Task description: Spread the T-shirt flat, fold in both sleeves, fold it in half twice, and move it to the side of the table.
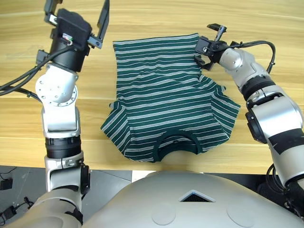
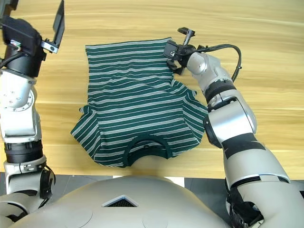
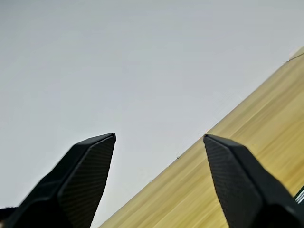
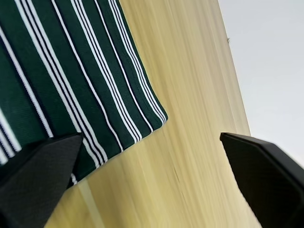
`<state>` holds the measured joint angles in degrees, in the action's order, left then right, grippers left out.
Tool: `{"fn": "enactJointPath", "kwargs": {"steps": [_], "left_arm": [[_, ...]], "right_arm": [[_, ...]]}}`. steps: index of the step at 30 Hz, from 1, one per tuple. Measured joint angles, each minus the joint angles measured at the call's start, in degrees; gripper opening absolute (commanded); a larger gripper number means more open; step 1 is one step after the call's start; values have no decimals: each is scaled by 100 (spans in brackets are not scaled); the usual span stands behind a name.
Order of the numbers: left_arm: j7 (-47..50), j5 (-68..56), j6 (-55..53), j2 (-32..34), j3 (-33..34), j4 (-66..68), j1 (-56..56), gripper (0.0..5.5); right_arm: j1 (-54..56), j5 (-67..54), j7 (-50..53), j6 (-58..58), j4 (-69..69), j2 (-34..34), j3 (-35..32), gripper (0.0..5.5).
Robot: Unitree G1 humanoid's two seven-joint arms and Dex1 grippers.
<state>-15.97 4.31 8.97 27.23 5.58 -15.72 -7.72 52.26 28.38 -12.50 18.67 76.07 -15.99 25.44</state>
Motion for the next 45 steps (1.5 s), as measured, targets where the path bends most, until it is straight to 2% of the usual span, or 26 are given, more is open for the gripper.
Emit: {"fn": "enactJointPath", "kwargs": {"steps": [6,10,17,21,26,28,31,37,41,45], "left_arm": [[-85,107,-414,-57,-159,-1025,222,343],[-75,344,-423,-163,-419,-1042,324,343],[-62,448,-418,-292,-481,-971,542,343],[-57,513,-366,-411,-706,-667,701,343],[32,564,-231,-569,-865,-143,700,343],[54,560,-157,-574,-867,51,691,343],[-102,523,-157,-540,-900,1086,167,343],[-575,1218,53,-602,-1768,4938,-2637,343],[65,2476,665,-1188,-2909,7426,-4005,343],[644,3226,1185,-1637,-3654,8463,-4316,343]], "right_arm": [[-176,-62,54,108,-10,-393,-279,538],[-338,-172,77,226,-19,-653,-497,538],[-843,-797,-26,318,-18,-1407,-1344,538],[-1297,-1779,-473,767,-137,-1499,-2293,538],[-1646,-3209,-1513,1365,-598,-1383,-3455,538],[-1643,-3580,-1749,1451,-810,-1333,-3738,538],[-1661,-4165,-1817,1513,-1357,-1165,-4187,538],[-1860,-4401,-1461,1162,-3468,-613,-4214,538],[-2285,-4418,-1108,453,-5316,-355,-4010,538],[-2786,-4681,-831,-331,-6944,-241,-3903,538]]}}
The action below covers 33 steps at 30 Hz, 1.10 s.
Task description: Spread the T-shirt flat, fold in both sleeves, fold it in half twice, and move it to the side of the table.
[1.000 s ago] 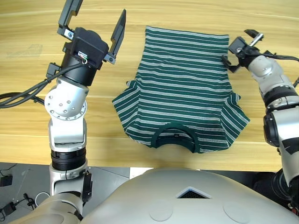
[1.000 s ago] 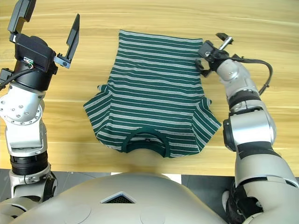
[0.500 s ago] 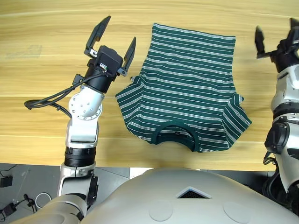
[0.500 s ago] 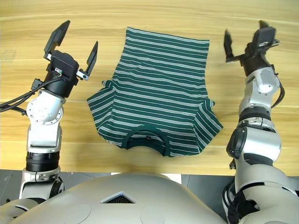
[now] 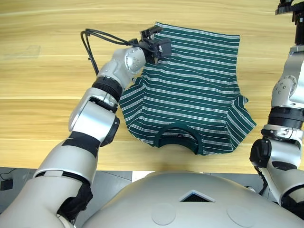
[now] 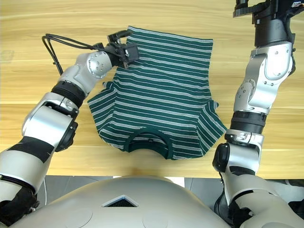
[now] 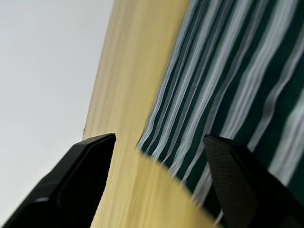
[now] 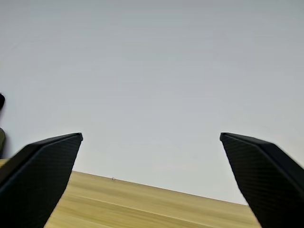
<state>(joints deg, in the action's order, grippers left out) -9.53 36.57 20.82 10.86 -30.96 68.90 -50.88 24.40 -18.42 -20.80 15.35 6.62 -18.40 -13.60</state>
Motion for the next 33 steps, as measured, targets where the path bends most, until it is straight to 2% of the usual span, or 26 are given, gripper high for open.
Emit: {"fn": "enactJointPath", "kwargs": {"steps": [6,16,22,27,30,33], "left_arm": [[688,232,124,-75,-290,477,-12,343],[808,255,324,441,-341,551,98,343],[801,60,433,542,-132,515,250,343],[791,-162,532,582,88,510,326,343],[1187,-365,689,595,388,492,489,343],[1527,-1239,1229,648,1252,-116,644,343]], "right_arm": [[-386,-53,154,-517,-1026,159,275,538],[-712,5,218,-552,-1174,245,339,538],[-810,176,173,-494,-1171,252,434,538],[-845,182,167,-392,-1058,252,433,538],[-845,170,150,-328,-978,274,429,538],[-844,2,125,-234,-864,493,396,538]]}}
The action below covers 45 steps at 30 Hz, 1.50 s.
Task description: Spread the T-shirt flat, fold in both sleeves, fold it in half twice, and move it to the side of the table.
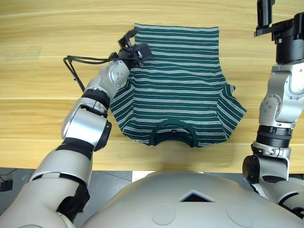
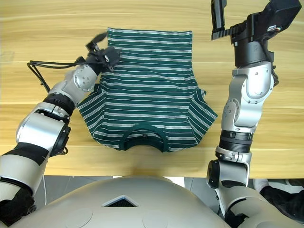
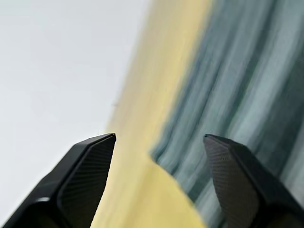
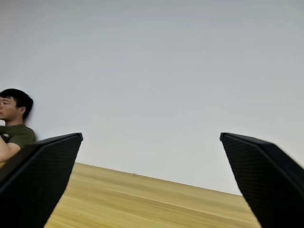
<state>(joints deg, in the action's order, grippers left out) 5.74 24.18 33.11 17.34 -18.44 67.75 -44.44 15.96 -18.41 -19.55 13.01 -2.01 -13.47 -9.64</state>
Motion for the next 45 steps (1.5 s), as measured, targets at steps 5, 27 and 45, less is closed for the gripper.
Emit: {"fn": "enactJointPath", "kwargs": {"steps": [5,27,45], "left_arm": [[-722,-1806,-53,275,1110,-3343,1239,343],[-368,-9418,-5332,-101,2629,-10295,8856,343],[-320,-8279,-5590,-670,2682,-9164,7691,343]], "right_arm": [[-139,-178,70,104,56,405,-80,538],[-578,-549,568,-526,-1069,593,-459,538],[-706,-485,705,-542,-1238,544,-570,538]]}}
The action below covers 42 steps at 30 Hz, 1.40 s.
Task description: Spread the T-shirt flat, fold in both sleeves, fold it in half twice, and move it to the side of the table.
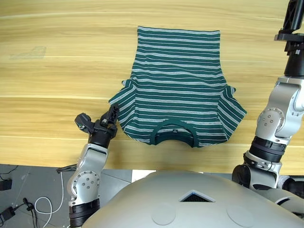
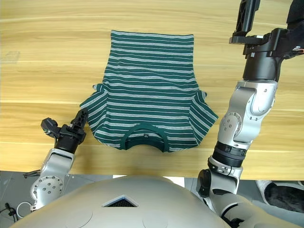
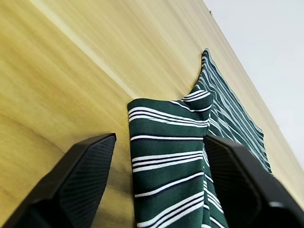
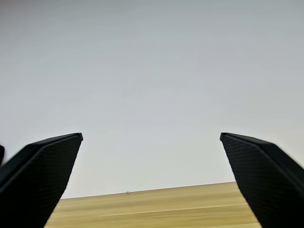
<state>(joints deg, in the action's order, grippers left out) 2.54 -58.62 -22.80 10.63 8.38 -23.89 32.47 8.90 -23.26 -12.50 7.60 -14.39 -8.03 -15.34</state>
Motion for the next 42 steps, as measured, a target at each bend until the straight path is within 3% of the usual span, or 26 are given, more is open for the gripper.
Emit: {"fn": "enactJointPath", "kwargs": {"steps": [20,42], "left_arm": [[-318,1476,199,-513,-20,714,-839,343],[-435,1789,188,-851,200,901,-856,3]], "right_arm": [[-220,-3,-2,19,4,-57,-4,538],[-271,-6,-8,58,5,-57,9,540]]}}
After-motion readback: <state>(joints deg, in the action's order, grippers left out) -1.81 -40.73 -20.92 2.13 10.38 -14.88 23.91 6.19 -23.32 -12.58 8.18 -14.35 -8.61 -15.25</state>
